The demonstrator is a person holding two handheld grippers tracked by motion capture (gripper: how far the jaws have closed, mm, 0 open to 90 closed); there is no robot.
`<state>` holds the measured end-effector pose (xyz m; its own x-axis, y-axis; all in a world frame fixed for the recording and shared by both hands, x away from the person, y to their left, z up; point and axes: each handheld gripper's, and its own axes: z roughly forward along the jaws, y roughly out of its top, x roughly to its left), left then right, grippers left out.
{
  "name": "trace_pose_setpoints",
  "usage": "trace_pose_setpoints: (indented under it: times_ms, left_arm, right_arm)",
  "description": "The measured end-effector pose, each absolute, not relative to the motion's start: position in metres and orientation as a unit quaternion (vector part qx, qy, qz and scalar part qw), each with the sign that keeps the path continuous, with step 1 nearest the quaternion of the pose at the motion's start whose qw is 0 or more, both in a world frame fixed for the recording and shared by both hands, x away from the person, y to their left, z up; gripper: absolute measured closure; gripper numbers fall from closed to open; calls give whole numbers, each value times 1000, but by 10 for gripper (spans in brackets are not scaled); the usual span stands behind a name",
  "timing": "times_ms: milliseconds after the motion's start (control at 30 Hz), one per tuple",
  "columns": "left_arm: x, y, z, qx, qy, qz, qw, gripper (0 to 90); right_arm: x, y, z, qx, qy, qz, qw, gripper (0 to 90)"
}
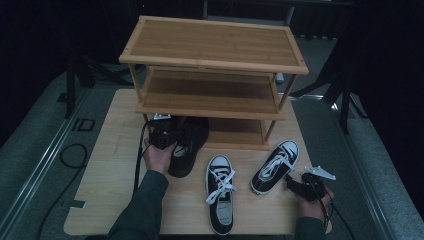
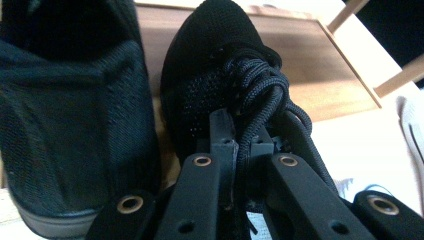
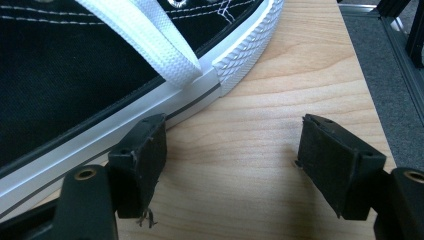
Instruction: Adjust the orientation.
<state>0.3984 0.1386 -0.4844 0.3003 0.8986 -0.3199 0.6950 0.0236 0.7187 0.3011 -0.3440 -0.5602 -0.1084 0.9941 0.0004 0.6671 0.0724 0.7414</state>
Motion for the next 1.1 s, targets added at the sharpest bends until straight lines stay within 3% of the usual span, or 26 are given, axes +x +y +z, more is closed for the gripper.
trace_pose_setpoints:
  times_ms: [533, 1100]
  left_arm:
    - [400, 137, -489, 646, 624, 154, 412, 865]
    - [394, 146, -482, 678, 588, 138, 419, 649]
  right_arm:
    - [301, -344, -560, 610, 680, 302, 271, 274]
    - [301, -344, -560, 610, 680, 302, 271, 274]
